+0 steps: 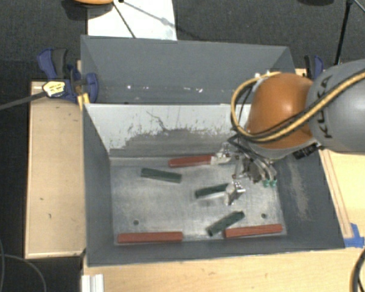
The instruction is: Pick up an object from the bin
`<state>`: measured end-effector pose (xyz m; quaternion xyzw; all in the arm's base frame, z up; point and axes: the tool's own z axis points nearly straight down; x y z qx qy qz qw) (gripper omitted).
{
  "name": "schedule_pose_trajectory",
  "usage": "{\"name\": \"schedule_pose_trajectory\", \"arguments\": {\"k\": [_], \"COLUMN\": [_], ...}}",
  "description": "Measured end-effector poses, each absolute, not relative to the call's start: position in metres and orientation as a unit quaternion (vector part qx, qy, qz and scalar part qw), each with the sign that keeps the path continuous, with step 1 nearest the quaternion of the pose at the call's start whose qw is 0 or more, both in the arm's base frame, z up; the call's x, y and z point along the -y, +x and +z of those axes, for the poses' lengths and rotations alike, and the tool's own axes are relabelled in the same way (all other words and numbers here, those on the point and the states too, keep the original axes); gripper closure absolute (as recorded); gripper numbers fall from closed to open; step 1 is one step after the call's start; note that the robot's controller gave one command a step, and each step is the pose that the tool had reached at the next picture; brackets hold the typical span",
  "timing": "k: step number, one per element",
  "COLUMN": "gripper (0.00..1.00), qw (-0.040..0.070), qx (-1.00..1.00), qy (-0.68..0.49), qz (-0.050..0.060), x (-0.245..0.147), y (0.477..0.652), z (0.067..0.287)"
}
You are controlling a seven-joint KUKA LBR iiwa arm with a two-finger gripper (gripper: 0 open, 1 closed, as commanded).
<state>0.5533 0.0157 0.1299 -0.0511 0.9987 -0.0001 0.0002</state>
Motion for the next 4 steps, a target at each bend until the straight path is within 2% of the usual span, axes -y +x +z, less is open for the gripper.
{"name": "schedule_pose_trajectory", "arguments": {"k": [1, 2, 3, 4], "gripper": [0.00, 0.00, 1.00, 1.00], "qw": [0.001, 0.002, 0.008, 0.008], "qx": [-0.998, -0.992, -0.995, -0.995], "qy": [-0.065, -0.122, -0.096, -0.096], "qz": [0.000, 0.000, 0.001, 0.001], "x": [-0.018, -0.016, -0.009, -0.009], "y": [0.544, 0.552, 0.556, 0.556], "z": [0.121, 0.071, 0.076, 0.076]}}
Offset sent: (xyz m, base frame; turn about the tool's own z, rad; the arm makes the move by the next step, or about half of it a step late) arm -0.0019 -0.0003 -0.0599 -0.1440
